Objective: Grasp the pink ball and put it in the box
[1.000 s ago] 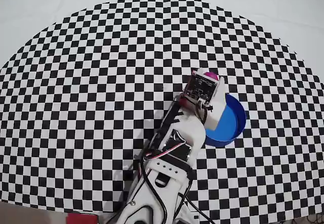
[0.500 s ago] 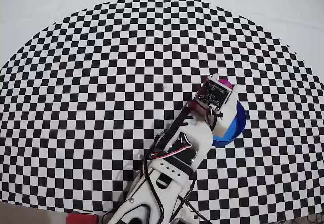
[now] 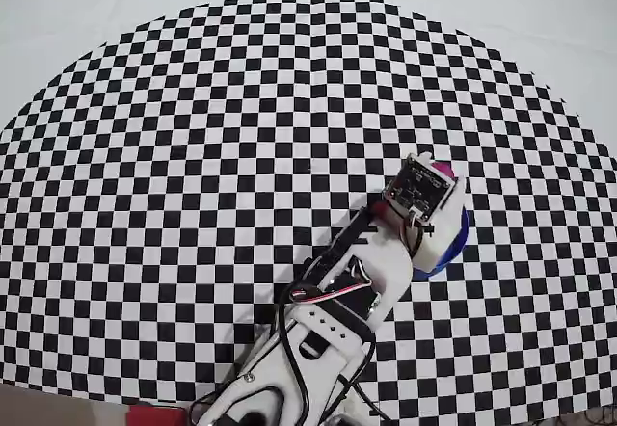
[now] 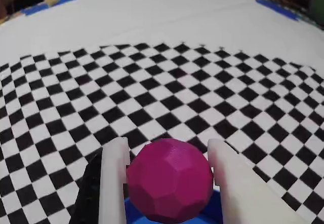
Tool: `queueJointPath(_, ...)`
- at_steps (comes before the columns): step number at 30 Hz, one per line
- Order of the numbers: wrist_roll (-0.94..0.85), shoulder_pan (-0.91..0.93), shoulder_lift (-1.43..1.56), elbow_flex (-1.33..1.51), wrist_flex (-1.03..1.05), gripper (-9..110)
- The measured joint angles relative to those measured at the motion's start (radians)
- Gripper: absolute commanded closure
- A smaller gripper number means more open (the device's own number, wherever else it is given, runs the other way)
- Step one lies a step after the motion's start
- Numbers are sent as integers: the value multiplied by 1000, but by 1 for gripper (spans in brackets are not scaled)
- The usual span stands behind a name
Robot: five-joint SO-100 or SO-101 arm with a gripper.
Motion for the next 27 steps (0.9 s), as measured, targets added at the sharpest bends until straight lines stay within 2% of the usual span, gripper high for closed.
queueJointPath(27, 0, 28, 0, 32, 29, 101)
